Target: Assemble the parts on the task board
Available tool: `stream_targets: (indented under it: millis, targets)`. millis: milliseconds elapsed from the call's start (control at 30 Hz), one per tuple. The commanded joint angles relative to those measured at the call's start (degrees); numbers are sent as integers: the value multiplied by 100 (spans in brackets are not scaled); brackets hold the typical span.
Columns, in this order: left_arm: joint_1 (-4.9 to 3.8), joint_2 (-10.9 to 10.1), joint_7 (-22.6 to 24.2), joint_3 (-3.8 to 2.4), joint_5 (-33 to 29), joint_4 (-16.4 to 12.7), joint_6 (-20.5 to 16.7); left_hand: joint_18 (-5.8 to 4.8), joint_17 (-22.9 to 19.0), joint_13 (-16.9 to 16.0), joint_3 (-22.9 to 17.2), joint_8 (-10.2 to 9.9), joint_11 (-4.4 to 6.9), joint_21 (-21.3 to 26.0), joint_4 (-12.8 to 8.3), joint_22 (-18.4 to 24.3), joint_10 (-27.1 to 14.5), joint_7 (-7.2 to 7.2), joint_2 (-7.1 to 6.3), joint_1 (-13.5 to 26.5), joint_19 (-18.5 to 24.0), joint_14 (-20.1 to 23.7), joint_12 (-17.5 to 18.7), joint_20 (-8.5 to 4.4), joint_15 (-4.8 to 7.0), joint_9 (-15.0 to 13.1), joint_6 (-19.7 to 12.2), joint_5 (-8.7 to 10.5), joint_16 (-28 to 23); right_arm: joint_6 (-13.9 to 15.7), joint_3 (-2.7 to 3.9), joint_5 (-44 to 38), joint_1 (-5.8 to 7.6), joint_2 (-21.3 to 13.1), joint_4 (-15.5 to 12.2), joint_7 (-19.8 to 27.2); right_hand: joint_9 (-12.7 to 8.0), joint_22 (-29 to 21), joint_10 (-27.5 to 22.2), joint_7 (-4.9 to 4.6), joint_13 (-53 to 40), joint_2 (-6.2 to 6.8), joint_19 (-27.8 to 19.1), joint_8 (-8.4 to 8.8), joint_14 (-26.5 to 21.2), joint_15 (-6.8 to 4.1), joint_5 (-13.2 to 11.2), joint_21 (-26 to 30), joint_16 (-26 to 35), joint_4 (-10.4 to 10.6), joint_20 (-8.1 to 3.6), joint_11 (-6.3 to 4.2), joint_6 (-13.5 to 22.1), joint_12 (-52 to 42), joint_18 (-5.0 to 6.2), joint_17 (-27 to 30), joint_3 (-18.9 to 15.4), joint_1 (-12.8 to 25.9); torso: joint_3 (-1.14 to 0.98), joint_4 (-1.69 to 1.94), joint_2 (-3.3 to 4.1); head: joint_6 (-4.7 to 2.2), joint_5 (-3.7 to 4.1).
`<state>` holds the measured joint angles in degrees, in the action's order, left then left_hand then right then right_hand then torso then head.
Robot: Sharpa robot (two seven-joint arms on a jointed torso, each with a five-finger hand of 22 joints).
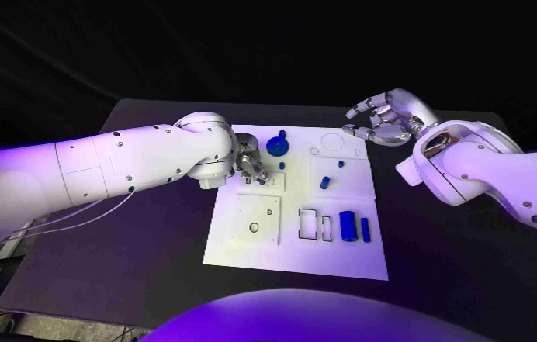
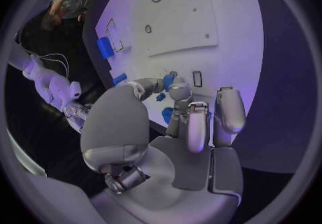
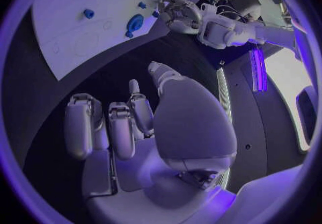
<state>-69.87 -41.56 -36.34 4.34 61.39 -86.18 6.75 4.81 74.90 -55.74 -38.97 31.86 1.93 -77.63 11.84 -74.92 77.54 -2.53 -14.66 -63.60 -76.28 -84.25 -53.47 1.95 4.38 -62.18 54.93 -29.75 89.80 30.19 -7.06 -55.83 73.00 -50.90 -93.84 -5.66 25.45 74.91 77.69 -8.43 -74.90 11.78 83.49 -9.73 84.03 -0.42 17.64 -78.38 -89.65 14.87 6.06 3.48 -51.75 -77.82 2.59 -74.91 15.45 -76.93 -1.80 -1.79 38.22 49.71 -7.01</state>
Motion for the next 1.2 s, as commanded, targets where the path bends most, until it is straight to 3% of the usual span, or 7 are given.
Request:
stream_targets:
  millis: [33, 833, 1133, 1200]
  targets:
    - [0, 11, -57, 0, 122, -11, 256, -49, 1510, -2, -1209, 42, -10, -37, -1247, -189, 33, 24, 30, 45, -30, -575, -24, -10, 29, -12, 12, -29, 20, -69, 0, -43, -4, 4, 0, 11, 8, 935, -37, 27, 7, 35, -23, -9, 586, 5, 31, 32, -19, 4, -25, 8, 22, 40, 32, -1468, 21, 14, 1, 2, -5, 12, -4]
    - [1, 50, -94, 0, 180, -12, 306, -52, 1510, -13, -1220, 69, -12, -46, -1288, -209, 48, 25, 50, 125, -42, -575, -41, -13, 30, -32, 20, -78, 20, -69, 0, -43, -6, 0, -4, 15, 8, 935, -37, 27, 7, 35, -23, -9, 586, 5, 31, 32, -19, 4, -25, 8, 22, 40, 32, -1468, 21, 14, -6, 1, -2, 29, -12]
    - [1, 90, -114, 0, 140, 13, 351, -67, 1510, -38, -1224, 128, 27, -51, -1265, -269, 127, 92, 145, 443, -92, -575, -90, -18, 48, -71, 44, 351, 20, -74, 0, -43, -6, 4, 2, 18, 8, 935, -37, 27, 7, 35, -23, -9, 586, 5, 31, 32, -19, 4, -25, 8, 22, 40, 32, -1468, 21, 14, -6, 0, -4, 29, -14]
    - [1, 101, -113, 0, 134, 25, 343, -69, 1510, -37, -1226, 133, 29, -53, -1259, -275, 130, 98, 151, 460, -98, -575, -90, -19, 50, -73, 51, 373, 20, -76, 0, -46, -7, 4, 2, 20, 15, 929, -40, 27, 14, 58, -30, -15, 585, 5, 65, 51, -16, 17, -26, 6, 28, 45, 36, -1462, 54, 35, -5, 0, -4, 29, -13]
